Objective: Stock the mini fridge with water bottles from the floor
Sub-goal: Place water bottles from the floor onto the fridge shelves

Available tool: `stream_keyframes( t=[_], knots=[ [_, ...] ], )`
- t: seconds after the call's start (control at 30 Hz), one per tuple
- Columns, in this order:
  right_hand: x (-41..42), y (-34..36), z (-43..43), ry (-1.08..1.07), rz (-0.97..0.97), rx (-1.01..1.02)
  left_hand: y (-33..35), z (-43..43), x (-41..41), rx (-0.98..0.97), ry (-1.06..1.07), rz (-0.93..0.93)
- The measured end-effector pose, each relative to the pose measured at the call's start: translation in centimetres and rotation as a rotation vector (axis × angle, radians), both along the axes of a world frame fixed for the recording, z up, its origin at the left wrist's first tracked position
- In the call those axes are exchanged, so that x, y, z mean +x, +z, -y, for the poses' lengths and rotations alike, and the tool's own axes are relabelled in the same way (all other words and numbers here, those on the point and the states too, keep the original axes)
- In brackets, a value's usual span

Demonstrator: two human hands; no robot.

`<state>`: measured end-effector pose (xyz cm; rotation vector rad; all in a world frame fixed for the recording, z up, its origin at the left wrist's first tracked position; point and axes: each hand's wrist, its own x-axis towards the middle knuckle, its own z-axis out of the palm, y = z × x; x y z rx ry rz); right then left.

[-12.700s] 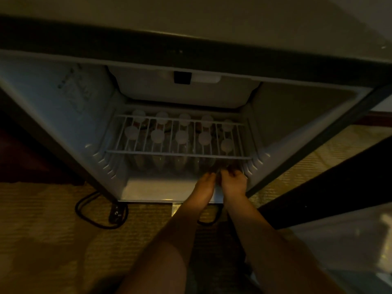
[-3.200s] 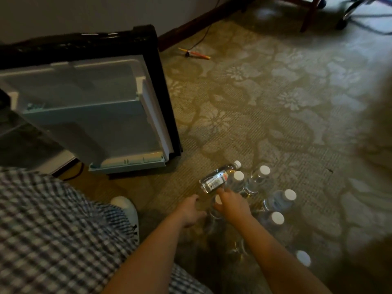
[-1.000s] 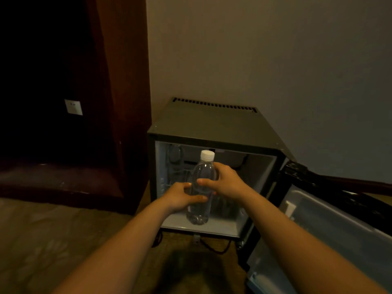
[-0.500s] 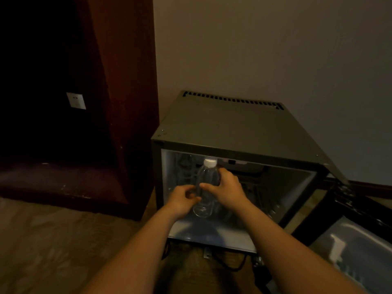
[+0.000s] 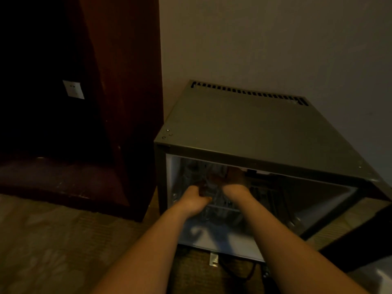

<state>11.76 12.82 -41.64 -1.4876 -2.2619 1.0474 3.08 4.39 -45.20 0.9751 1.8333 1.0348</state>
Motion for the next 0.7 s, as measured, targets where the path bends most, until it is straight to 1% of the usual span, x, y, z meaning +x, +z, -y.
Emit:
stream_keyframes(
  t=[0.1,0.2,0.37,0.5,0.63,0.7],
  knots=[
    [-0.6,-0.4,-0.4,0.012,0.021,-0.007,-0.2,-0.2,-0.1,-0.007,0.002,0.009],
    [-1.0,-0.6,-0.7,-0.017,0.021,0.0,-0.1,-0.4,-0.1,-0.04,-0.031,-0.027],
    [-0.9,-0.4,-0.2,0.001,0.036,0.05,0.7,-0.2,0.0,-0.017,-0.037,-0.077],
    [0.9,-0.2,0.8,0.059,0.116,0.077,1.2,1.1,0.1,-0.097,-0.057,-0.104],
    [4.0,0.1,1.9,0.008,0.02,0.053,2.2,2.8,0.7,-0.118,-0.094,-0.169],
    [5.0,0.6,2.4,-0.026,-0.009,0.067,2.7,3.4,1.1,-0.128,-0.114,-0.161]
  ],
)
